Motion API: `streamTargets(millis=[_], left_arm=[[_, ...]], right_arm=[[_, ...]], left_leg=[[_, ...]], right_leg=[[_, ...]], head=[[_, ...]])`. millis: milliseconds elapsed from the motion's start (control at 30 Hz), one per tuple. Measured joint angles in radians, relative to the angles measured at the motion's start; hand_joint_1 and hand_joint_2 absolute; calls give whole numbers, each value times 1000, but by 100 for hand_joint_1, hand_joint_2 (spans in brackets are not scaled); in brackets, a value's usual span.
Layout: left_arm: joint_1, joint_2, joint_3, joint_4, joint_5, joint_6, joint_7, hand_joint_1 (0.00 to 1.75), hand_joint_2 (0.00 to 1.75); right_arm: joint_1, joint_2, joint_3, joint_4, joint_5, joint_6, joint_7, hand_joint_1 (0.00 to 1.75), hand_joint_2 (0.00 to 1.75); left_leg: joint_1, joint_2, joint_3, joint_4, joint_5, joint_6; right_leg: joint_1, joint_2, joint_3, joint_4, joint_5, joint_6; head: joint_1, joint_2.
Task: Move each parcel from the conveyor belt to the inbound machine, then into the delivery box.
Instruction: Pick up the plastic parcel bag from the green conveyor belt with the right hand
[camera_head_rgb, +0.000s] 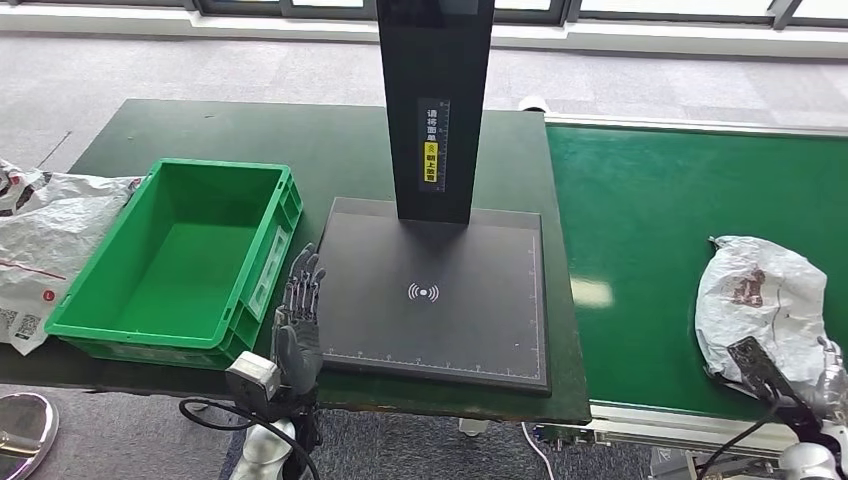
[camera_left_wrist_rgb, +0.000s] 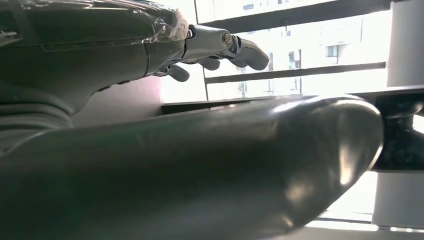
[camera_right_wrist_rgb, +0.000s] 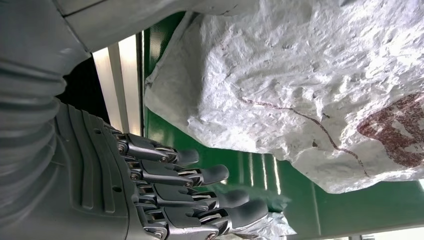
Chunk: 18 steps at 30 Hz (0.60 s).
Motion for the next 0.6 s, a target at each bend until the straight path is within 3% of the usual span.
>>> streamTargets(millis=[267,500,600], left_arm=[[-18,-1,0,39,26,-1,0,0,0],[-27,-4,7,69,19,-5,0,0,0],[-27,-6,11,78,7,-9,3,0,0]], right_arm=[[-92,5,0,33,50,31,25,0,175],[-101,46,4,57,73,57,15,0,175],[-102,62,14,68,104,93,50,0,175]], left_leg=[[0,0,0,0,1,0],[0,-2,0,0,1,0],[0,-2,0,0,1,0]], right_leg=[[0,0,0,0,0,0],[0,-1,0,0,1,0],[0,-1,0,0,0,1]], head=[[0,0],[0,0],[0,0]])
